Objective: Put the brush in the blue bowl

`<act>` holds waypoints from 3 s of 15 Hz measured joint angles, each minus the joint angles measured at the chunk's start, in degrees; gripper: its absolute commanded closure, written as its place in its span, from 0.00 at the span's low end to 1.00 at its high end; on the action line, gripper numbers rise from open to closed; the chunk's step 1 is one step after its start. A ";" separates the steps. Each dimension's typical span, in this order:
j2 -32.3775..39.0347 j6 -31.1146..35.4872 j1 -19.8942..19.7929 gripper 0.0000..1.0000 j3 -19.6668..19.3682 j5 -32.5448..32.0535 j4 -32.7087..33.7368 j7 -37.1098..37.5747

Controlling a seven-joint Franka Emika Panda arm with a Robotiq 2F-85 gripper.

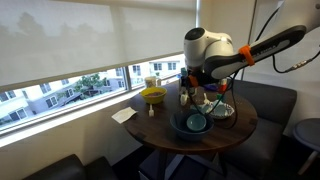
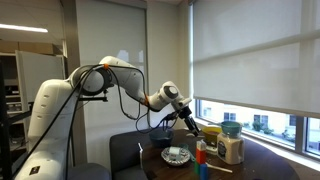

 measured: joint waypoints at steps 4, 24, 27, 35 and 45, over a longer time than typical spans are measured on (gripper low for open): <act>1.32 0.37 0.76 0.00 -0.08 2.40 0.60 10.53; 10.20 14.39 1.65 0.57 -5.58 1.79 5.26 14.70; 10.68 14.40 1.65 0.77 -5.69 1.79 5.27 13.03; 10.41 13.65 1.84 0.94 -5.69 4.16 5.54 9.10; 0.81 5.99 2.81 0.94 -3.75 17.79 4.82 -5.58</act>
